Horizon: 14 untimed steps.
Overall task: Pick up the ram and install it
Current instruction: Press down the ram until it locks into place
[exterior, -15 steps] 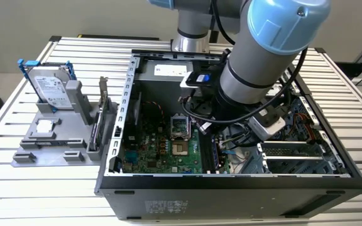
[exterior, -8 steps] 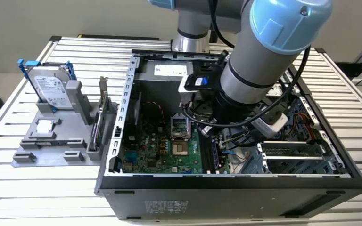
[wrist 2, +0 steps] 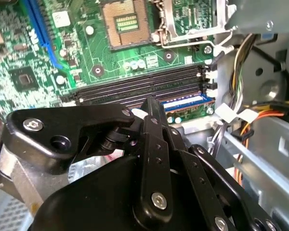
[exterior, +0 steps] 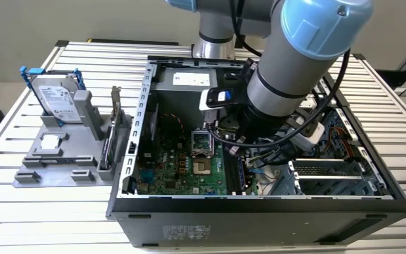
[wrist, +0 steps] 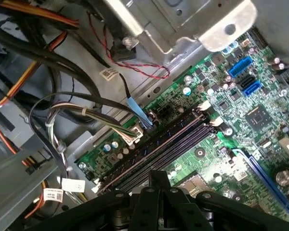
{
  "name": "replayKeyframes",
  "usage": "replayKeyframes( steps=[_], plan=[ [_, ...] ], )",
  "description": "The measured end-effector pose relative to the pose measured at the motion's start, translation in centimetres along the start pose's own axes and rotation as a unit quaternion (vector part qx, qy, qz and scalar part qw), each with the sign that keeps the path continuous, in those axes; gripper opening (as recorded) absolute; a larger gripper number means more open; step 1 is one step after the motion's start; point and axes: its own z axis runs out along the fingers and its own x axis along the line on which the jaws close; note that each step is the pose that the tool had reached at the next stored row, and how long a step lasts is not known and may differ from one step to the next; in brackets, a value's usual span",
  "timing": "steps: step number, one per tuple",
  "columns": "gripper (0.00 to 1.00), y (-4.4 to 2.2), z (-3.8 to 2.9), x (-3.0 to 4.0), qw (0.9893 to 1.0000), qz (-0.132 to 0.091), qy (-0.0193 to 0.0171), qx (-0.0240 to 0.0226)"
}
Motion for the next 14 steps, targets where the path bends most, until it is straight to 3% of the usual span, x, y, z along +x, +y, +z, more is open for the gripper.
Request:
replayKeyframes(
  steps=[5,11,12,14],
  plan=[
    [0.0,0.0,0.0,0.0,0.9992,-0.037,0.0062,-0.0115],
    [0.0,0.0,0.01,0.0,0.9962,-0.08,0.0162,-0.0285],
    [0.0,0.0,0.01,0.0,0.9956,-0.087,0.0159,-0.0306],
    [0.0,0.0,0.0,0.0,0.9944,-0.099,0.0102,-0.0356]
  ],
)
